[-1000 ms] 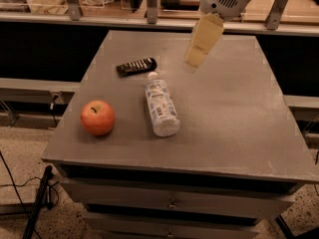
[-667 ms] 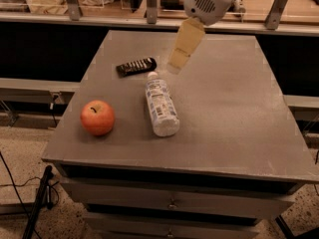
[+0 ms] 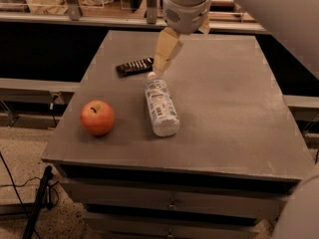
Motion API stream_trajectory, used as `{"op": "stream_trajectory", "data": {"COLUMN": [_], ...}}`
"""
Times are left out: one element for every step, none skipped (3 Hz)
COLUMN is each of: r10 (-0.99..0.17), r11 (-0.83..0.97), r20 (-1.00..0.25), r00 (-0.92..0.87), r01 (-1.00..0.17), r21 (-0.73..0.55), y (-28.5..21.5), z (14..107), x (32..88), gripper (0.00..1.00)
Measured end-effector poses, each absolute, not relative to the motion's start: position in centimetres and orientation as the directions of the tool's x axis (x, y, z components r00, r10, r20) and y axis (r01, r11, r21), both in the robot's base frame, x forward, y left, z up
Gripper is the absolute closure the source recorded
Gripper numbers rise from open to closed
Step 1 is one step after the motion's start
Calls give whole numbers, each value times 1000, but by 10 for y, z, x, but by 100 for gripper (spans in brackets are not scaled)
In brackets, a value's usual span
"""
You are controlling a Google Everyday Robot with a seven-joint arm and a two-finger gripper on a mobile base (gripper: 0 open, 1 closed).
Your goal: Place blue plastic bottle upright
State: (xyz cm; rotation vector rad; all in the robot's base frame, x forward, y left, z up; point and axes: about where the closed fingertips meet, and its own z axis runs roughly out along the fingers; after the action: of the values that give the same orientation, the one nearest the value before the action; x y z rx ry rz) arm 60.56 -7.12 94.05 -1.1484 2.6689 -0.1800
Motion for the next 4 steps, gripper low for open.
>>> {"op": "stream_trajectory", "data": {"r10": [-601,-452,-318,-320], "r11": [798,887,943,942], "r20": [-159,-145,-135,-137], "r00": [-783,-880,-938,-937], "r01": [-574,-426,-298,-300], "r21": [-186,-179,-151,-150], "y": [-74,-79,-80,-80], "z": [930,912,891,891], "x": [608,608,608,609], "gripper": [0,0,0,0]}}
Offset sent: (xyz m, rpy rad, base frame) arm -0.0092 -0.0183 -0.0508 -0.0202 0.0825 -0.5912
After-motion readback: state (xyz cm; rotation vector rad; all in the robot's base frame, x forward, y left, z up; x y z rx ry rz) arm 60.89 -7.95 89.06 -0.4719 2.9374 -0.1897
